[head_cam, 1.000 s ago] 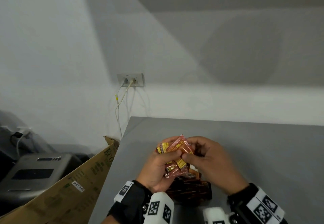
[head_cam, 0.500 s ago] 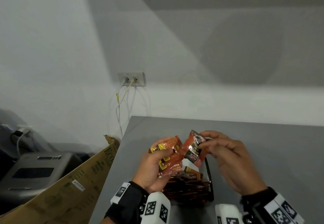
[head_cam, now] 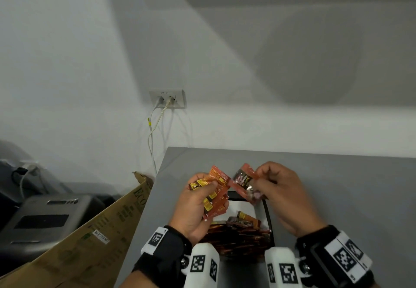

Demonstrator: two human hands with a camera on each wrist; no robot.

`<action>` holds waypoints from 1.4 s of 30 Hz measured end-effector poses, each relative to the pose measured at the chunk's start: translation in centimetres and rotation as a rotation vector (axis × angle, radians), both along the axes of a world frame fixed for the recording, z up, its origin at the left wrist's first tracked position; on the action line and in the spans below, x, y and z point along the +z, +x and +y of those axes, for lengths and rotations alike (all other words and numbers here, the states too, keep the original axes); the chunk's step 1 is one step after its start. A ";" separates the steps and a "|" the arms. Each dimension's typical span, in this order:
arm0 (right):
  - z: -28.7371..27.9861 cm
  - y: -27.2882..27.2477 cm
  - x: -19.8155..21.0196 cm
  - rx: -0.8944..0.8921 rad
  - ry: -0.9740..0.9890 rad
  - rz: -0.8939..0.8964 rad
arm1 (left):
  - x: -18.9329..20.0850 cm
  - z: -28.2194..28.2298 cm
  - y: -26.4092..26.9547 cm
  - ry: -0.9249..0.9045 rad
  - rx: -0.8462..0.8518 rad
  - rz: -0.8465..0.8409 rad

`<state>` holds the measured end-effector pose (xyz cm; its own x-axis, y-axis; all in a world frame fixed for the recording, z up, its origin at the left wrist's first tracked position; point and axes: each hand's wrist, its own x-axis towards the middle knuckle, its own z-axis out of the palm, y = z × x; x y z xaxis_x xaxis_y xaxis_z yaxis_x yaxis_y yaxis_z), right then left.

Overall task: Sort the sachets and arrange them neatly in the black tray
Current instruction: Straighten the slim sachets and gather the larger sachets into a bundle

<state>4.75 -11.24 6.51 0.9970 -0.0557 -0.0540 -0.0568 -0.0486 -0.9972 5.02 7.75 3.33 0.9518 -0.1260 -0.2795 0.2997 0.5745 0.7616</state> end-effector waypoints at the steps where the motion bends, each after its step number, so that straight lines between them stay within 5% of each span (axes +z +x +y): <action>1: 0.1 0.3 -0.3 -0.032 -0.044 -0.007 | 0.1 0.0 0.2 0.030 0.024 -0.010; 3: 0.5 0.6 -1.0 -0.095 -0.039 0.011 | 0.1 -0.1 0.8 0.156 0.126 -0.049; 7: 2.4 1.0 -0.9 -0.094 0.013 0.063 | 0.3 -0.8 1.9 0.802 0.363 -0.435; 10: 3.9 1.1 -0.5 0.001 0.135 0.114 | 0.2 -2.1 1.6 1.166 0.303 -0.743; 15: 3.7 1.0 -0.3 0.078 0.450 0.224 | -0.5 -2.0 1.6 1.344 0.095 -0.914; 18: 3.0 1.4 -0.7 0.063 0.456 0.267 | -0.1 -1.6 1.6 1.297 -0.034 -0.931; 22: 2.4 1.6 -1.6 0.019 0.403 0.333 | 0.3 -0.9 1.3 0.977 -0.147 -0.702; 26: 2.1 1.5 -1.5 0.036 0.266 0.318 | -0.4 -0.6 1.9 0.736 -0.011 -0.460; 37: 2.2 -0.6 -2.3 0.173 0.051 0.265 | -1.6 -0.9 1.2 0.757 -0.115 -0.372; 42: 0.1 -0.3 -2.8 0.052 0.054 0.243 | -1.1 0.0 0.4 0.013 -0.151 0.002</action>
<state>4.44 -11.11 3.66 0.9557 0.0050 -0.2943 -0.2943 -0.0048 -0.9557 5.39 7.72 2.21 0.9218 -0.2639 -0.2841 0.3835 0.5130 0.7680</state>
